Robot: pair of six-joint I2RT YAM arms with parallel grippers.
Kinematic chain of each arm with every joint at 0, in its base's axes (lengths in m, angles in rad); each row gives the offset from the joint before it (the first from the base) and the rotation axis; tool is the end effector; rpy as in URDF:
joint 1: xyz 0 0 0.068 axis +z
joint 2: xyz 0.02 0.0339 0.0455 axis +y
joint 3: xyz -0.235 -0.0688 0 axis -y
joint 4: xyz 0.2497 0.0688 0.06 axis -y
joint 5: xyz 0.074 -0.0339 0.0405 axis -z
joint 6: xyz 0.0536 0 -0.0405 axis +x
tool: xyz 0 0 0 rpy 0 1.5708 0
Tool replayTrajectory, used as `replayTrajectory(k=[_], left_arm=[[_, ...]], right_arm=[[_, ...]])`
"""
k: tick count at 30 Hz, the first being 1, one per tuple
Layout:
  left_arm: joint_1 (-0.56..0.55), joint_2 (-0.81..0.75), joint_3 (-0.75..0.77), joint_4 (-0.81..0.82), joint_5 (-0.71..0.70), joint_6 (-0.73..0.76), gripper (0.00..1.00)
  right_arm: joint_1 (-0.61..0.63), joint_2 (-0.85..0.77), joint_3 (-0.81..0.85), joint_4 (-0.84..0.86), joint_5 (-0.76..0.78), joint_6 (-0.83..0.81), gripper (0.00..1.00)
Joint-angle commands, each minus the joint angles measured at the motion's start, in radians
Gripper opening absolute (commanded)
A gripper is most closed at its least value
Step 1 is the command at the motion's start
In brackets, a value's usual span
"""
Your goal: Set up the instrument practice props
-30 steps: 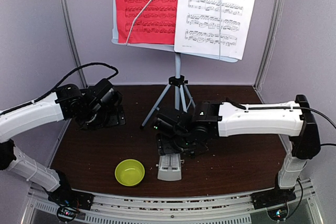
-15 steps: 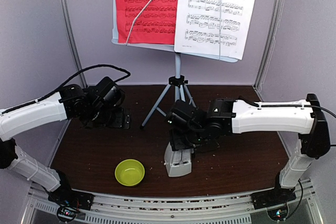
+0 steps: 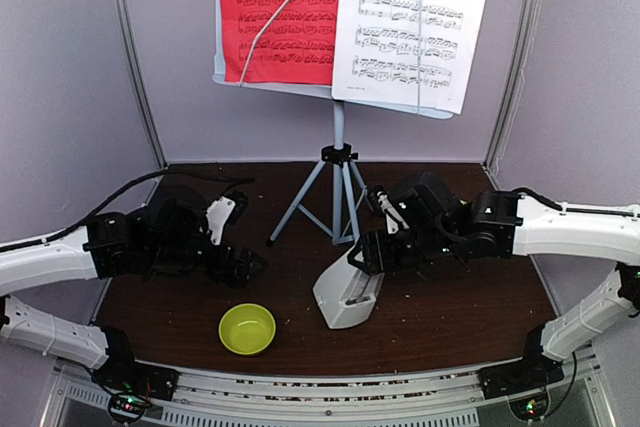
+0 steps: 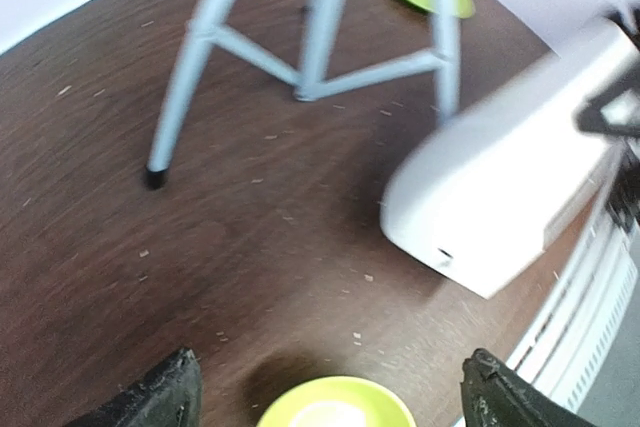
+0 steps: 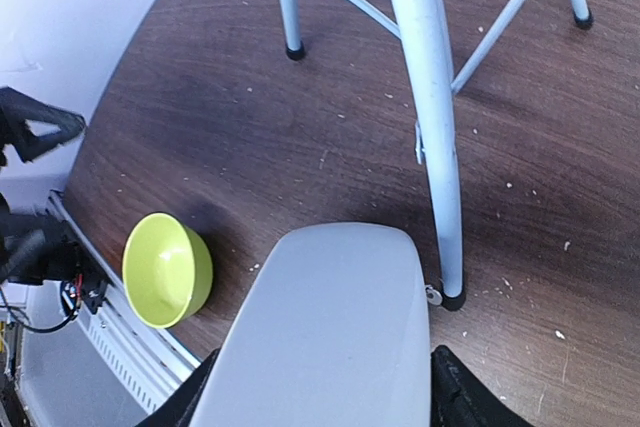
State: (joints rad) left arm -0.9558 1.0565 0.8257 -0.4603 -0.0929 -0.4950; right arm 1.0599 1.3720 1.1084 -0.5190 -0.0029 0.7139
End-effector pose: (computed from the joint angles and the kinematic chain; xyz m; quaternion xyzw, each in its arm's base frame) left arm 0.1537 -0.2090 0.2382 0.1872 0.8845 -0.2508 0.3461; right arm 0.1567 0.2799 0.2468 -0.1595 0.9095 0.2985 0.2416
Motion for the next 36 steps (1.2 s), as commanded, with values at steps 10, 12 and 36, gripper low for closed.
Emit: replayTrajectory(k=[10, 12, 36], left_arm=[[-0.214, 0.089, -0.108, 0.318, 0.089, 0.29, 0.91], [-0.234, 0.127, -0.087, 0.319, 0.078, 0.307, 0.91], [-0.304, 0.228, -0.033, 0.355, 0.031, 0.337, 0.74]], right_arm=[[-0.056, -0.152, -0.07, 0.256, -0.218, -0.124, 0.28], [-0.055, -0.163, -0.079, 0.272, -0.232, -0.124, 0.28], [-0.056, -0.251, -0.152, 0.367, -0.351, -0.133, 0.19]])
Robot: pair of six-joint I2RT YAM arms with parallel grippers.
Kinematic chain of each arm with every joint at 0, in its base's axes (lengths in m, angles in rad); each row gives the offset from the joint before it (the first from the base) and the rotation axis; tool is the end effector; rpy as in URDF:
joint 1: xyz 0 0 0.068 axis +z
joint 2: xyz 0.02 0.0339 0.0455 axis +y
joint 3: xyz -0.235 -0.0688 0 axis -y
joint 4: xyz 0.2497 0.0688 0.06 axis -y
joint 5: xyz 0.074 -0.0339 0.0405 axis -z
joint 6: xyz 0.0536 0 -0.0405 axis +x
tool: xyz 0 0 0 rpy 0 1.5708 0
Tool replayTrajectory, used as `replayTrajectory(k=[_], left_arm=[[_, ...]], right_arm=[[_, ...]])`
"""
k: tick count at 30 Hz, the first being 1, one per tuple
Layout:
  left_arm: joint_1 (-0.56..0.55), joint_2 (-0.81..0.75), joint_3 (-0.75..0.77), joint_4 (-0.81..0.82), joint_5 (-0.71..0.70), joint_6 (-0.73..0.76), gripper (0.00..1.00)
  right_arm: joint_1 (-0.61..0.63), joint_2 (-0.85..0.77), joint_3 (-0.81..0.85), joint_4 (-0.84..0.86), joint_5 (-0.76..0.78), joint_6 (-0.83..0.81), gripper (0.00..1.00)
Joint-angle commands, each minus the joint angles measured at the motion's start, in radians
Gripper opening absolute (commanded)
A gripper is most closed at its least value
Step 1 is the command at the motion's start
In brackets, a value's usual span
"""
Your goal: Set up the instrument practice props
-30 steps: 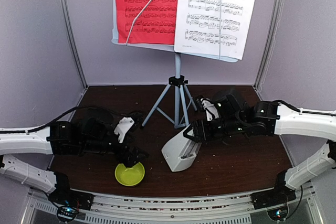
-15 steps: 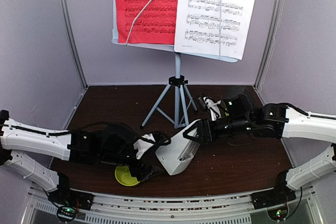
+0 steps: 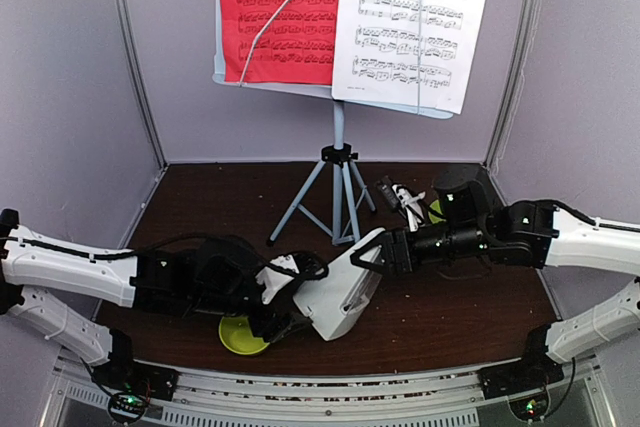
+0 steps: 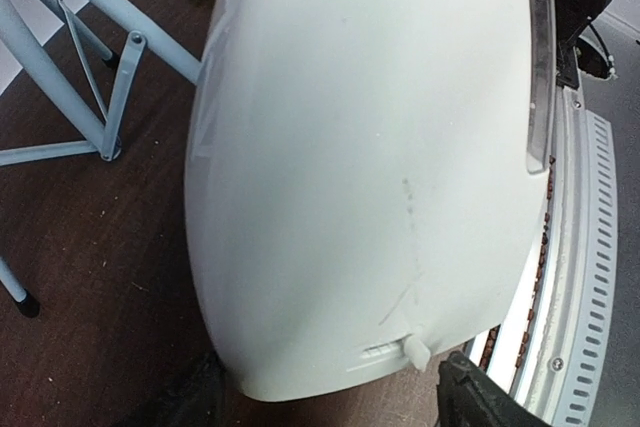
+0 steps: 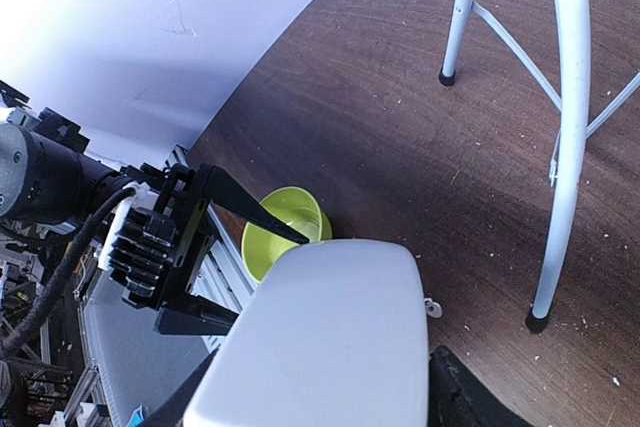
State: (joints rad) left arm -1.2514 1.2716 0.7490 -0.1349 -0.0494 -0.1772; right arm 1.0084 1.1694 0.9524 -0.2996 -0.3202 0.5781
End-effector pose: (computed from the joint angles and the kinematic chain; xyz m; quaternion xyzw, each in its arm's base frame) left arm 0.0961 -0.2821 0.1875 0.4497 0.7765 -0.2720 0.3476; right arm 0.1422 0.2573 0.2730 -0.2605 0.8164 0.4505 0.2502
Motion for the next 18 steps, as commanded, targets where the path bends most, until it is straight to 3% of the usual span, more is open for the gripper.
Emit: replayTrajectory(k=[1, 18], left_arm=[[-0.008, 0.018, 0.051, 0.024, -0.013, 0.022, 0.73], [-0.012, 0.035, 0.073, 0.012, -0.023, 0.022, 0.62]], right_arm=[[-0.005, -0.049, 0.004, 0.15, -0.035, 0.004, 0.19], [-0.005, -0.047, -0.008, 0.169, -0.04, 0.008, 0.14]])
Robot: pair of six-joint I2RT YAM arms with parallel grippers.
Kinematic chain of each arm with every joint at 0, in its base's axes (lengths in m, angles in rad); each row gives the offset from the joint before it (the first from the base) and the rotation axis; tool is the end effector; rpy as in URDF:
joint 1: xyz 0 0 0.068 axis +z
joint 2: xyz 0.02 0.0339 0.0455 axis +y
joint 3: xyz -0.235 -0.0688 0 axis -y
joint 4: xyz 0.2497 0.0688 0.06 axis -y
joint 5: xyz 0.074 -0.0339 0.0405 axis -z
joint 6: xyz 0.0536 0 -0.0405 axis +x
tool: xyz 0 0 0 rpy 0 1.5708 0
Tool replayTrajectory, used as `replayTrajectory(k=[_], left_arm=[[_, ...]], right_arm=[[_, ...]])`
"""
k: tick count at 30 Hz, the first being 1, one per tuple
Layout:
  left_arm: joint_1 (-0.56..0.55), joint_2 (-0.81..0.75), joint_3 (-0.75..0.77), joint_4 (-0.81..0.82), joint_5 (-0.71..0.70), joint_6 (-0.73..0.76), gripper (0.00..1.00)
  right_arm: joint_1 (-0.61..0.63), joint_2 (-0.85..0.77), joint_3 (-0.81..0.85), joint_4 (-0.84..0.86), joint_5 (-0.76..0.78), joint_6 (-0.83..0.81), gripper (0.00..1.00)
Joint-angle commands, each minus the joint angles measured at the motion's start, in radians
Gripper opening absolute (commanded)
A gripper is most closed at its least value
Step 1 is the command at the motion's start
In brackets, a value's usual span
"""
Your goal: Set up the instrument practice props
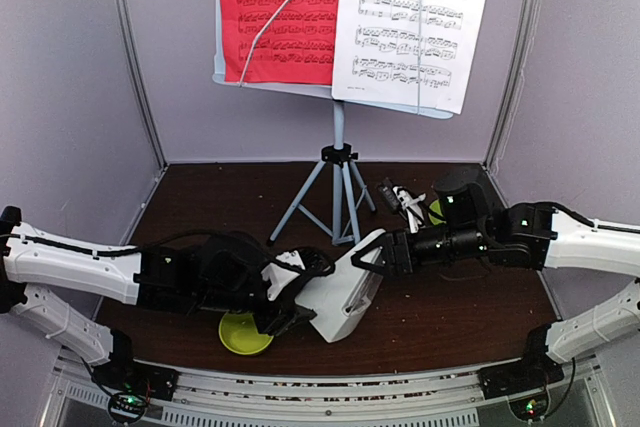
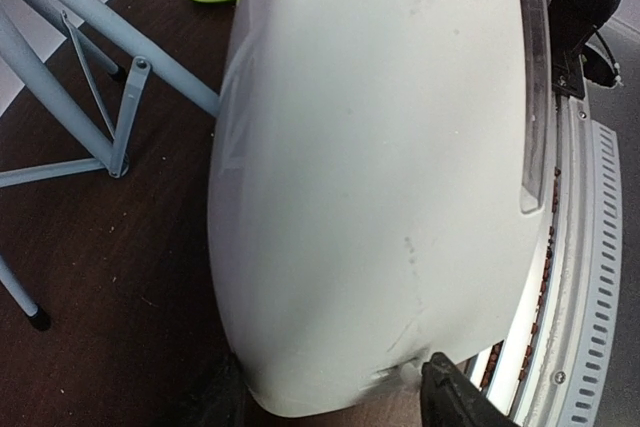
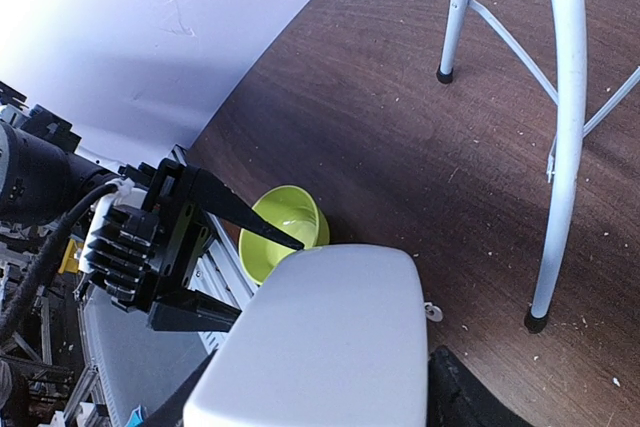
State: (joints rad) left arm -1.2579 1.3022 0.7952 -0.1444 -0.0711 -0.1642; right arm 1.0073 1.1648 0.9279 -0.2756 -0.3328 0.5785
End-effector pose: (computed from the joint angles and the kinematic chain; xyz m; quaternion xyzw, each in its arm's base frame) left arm 0.0979 -0.2904 0.1940 0.4523 0.7732 -0.2652 0.3567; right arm 0.1415 0.2567 0.2680 -0.2628 0.8140 0.4550 0.2475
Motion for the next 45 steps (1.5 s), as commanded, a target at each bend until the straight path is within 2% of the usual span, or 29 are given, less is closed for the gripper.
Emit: replayTrajectory(k=[1, 6, 10, 15, 22, 29, 39, 45], left_arm=[[-0.006, 0.005, 0.027, 0.022, -0.001, 0.009, 0.62], [-0.006, 0.006, 0.026, 0.026, -0.002, 0.012, 0.63], [-0.006, -0.034, -0.005, 0.055, -0.039, -0.004, 0.78], [0.008, -0.148, -0.076, 0.101, -0.116, -0.059, 0.86], [0.05, -0.231, -0.101, 0.074, -0.253, -0.183, 0.86], [0.082, -0.251, -0.108, 0.057, -0.349, -0.301, 0.87], [0.088, -0.26, -0.113, 0.051, -0.383, -0.322, 0.87], [0.089, -0.28, -0.132, 0.047, -0.397, -0.322, 0.87]], right_arm=[[-0.004, -0.043, 0.019, 0.145, -0.028, 0.008, 0.14], [-0.005, -0.04, 0.016, 0.142, -0.024, 0.009, 0.13], [-0.008, -0.039, 0.02, 0.132, 0.002, 0.009, 0.13], [-0.008, -0.014, 0.026, 0.132, 0.042, 0.006, 0.13], [-0.003, 0.081, 0.099, 0.087, 0.183, 0.018, 0.15], [0.042, 0.234, 0.267, -0.045, 0.329, 0.012, 0.15], [0.11, 0.453, 0.493, -0.251, 0.49, 0.046, 0.18], [0.15, 0.539, 0.569, -0.322, 0.556, 0.05, 0.24]])
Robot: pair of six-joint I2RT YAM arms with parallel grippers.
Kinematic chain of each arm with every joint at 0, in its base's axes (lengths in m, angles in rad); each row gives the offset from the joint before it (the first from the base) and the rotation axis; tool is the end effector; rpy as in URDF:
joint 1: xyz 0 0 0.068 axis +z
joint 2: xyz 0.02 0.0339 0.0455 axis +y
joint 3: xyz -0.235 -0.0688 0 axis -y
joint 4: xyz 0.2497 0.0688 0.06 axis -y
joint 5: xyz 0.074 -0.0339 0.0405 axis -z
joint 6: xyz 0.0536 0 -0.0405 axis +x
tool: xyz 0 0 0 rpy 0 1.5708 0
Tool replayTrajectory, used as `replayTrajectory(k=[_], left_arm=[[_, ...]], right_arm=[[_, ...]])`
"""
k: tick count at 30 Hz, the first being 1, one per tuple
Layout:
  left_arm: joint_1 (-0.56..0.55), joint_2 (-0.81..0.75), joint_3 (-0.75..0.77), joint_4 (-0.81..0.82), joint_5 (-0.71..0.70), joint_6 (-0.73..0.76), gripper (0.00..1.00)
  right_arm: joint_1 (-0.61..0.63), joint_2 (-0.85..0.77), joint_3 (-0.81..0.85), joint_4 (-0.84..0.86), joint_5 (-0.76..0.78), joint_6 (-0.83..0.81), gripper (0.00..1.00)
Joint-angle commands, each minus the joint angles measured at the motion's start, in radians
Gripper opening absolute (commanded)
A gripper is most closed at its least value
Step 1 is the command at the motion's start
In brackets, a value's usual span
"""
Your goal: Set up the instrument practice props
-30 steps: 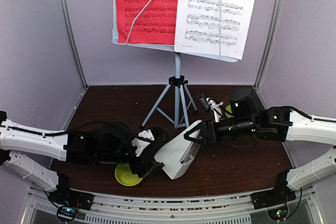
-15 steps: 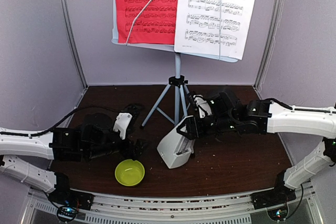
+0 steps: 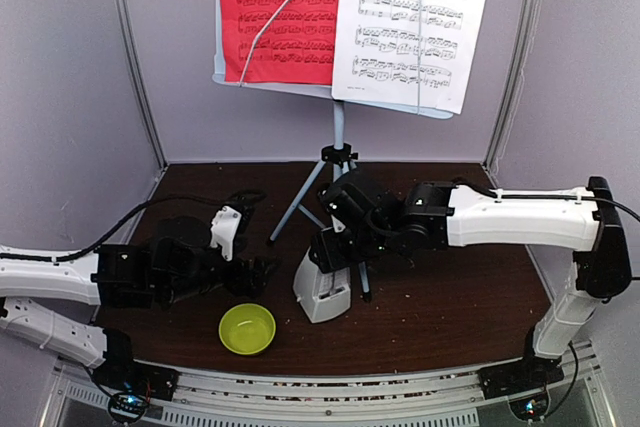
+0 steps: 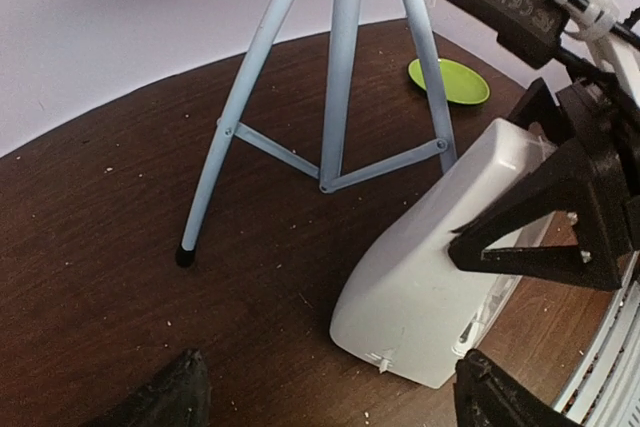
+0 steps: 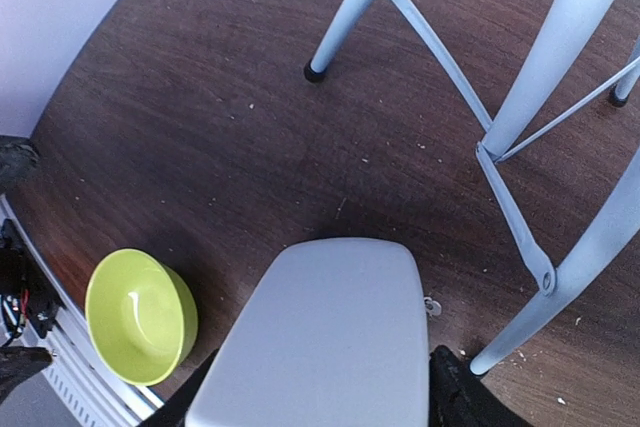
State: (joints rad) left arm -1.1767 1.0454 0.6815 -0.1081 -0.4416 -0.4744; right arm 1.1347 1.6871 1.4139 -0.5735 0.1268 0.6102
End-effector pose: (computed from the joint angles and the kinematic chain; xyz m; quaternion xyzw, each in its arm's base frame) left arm 0.1233 -0.2367 0.2283 0.1789 0.8207 -0.2478 0.4828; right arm 0.1701 0.3490 0.2421 -0.2203 0.9072 0.2326 0.2726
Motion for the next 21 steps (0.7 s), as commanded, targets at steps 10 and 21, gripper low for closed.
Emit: replayTrajectory(k=[10, 21], left_arm=[[0.007, -0.022, -0.011, -0.012, -0.003, 0.028, 0.87], [0.007, 0.003, 0.014, -0.031, 0.046, 0.066, 0.88]], right_arm=[[0.041, 0.07, 0.121, -0.042, 0.058, 0.039, 0.64], [0.035, -0.044, 0.067, -0.021, 0.04, -0.012, 0.95]])
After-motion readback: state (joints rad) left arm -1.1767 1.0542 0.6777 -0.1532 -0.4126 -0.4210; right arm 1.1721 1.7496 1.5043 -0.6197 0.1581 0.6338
